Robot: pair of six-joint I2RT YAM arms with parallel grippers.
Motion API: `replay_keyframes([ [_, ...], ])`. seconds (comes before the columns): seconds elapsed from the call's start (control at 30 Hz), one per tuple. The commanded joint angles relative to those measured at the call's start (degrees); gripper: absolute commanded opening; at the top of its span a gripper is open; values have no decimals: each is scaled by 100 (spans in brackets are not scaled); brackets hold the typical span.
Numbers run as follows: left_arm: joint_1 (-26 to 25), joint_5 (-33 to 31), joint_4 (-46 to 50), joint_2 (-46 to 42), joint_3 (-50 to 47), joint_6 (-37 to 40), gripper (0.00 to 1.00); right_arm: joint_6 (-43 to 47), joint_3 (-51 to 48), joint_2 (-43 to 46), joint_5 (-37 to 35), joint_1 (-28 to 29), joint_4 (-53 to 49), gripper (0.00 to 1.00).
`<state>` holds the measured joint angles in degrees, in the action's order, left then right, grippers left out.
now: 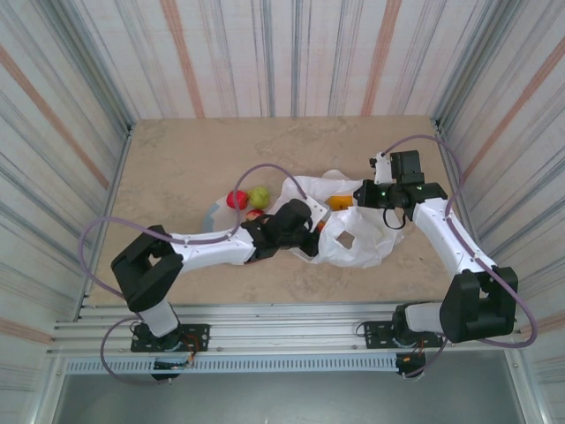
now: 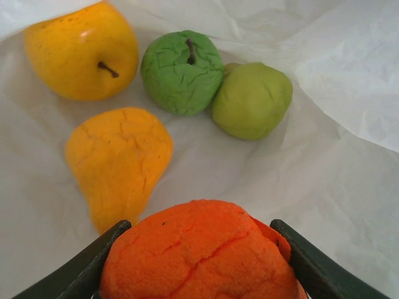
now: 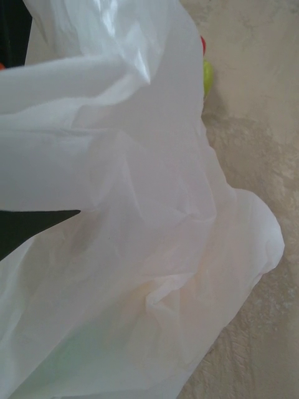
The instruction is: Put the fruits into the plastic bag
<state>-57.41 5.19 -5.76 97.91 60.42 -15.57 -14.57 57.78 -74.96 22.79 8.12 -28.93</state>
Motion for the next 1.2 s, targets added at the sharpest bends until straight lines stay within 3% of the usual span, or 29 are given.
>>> replay_keyframes([
  [0.0, -7, 63, 399, 260, 359, 591, 60, 57, -86, 149, 72, -56, -86, 0],
  [0.27, 308, -408, 703, 652, 714, 285, 61, 68, -162, 201, 87, -100, -76, 0],
  [0.63, 357, 54, 734, 1500, 1434, 133, 63, 73, -204, 193, 86, -121, -78, 0],
  [0.93, 335, 21, 665, 1351, 1335, 126, 76, 86, -214, 157, 159, -169, -41, 0],
  [1.17, 351, -12, 577, 1018, 1102, 68, 79, 77, -200, 105, 200, -168, -8, 0],
])
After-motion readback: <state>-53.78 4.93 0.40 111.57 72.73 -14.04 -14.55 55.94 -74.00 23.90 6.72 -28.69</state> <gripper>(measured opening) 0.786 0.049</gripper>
